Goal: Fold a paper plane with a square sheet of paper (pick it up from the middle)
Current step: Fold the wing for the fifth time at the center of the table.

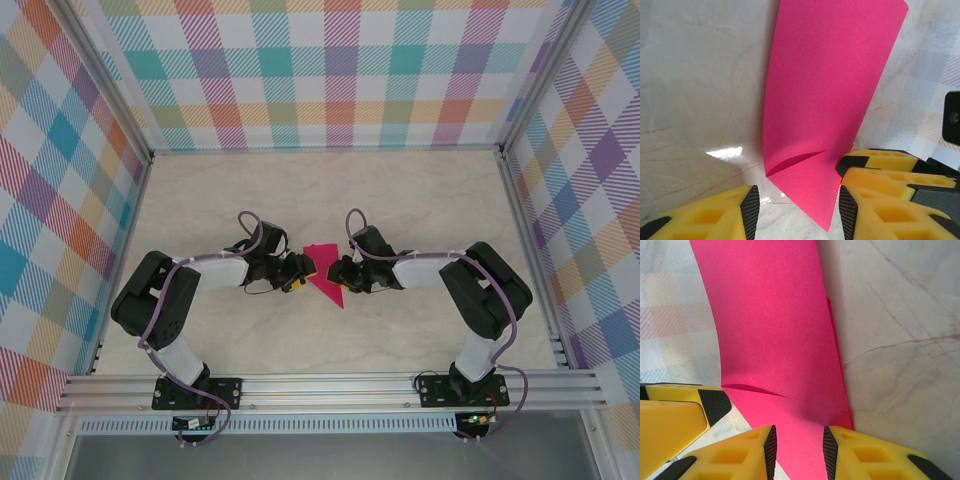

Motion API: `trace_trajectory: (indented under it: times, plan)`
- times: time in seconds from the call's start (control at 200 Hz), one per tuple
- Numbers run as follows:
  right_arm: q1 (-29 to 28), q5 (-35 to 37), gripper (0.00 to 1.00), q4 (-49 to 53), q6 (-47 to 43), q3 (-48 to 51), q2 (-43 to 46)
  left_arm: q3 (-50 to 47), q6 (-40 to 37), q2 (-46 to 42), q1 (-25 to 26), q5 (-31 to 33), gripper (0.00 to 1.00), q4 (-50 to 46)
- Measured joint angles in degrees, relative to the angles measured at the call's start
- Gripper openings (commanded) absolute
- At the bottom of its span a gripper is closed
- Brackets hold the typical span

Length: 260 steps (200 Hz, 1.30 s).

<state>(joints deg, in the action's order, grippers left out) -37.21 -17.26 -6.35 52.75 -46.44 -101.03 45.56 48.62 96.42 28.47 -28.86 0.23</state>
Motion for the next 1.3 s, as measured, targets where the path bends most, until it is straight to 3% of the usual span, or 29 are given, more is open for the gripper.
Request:
trace_trajectory:
  times: [0.575, 0.77, 1.0, 1.3]
  plan:
    - [0.1, -0.2, 0.33, -0.5, 0.0, 0.3, 0.0, 1.5, 0.0, 2.6, 0.1, 0.1, 0.40, -0.1]
    - [0.1, -0.2, 0.34, -0.6, 0.0, 0.4, 0.0, 1.5, 0.1, 2.6, 0.3, 0.2, 0.26, 0.1]
    - [0.0, -0.9, 0.46, -2.7, -4.2, 1.4, 0.9, 1.6, 0.3, 2.7, 0.3, 0.2, 0.04, 0.5]
    - [0.2, 8.0, 0.63, -1.9, -19.2, 6.1, 10.7, 2.4, 1.2, 1.5, 2.5, 2.5, 0.01, -0.5]
